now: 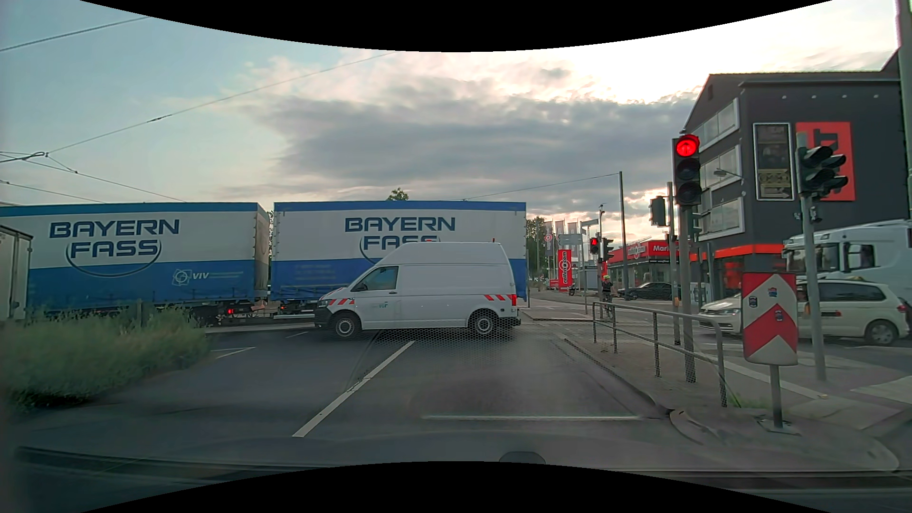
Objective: Follow the waypoints while adhering to traffic rules and regulations
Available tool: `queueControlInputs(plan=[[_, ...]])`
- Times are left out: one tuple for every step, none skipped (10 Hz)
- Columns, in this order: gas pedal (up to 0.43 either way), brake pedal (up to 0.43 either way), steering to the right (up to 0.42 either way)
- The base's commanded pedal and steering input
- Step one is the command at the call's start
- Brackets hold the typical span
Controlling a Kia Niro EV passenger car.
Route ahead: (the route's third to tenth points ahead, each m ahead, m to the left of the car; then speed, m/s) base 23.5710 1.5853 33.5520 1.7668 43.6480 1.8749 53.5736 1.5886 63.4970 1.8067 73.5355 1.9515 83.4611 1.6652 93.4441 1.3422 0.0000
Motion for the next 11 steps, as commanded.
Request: queueControlInputs(plan=[[0.0,0.268,-0.004],[0.0,0.268,-0.004],[0.0,0.268,-0.004],[0.0,0.268,-0.004],[0.0,0.268,-0.004],[0.0,0.268,-0.004],[0.0,0.268,-0.004],[0.0,0.268,-0.004],[0.0,0.268,-0.004],[0.0,0.268,-0.004],[0.0,0.268,-0.004]])
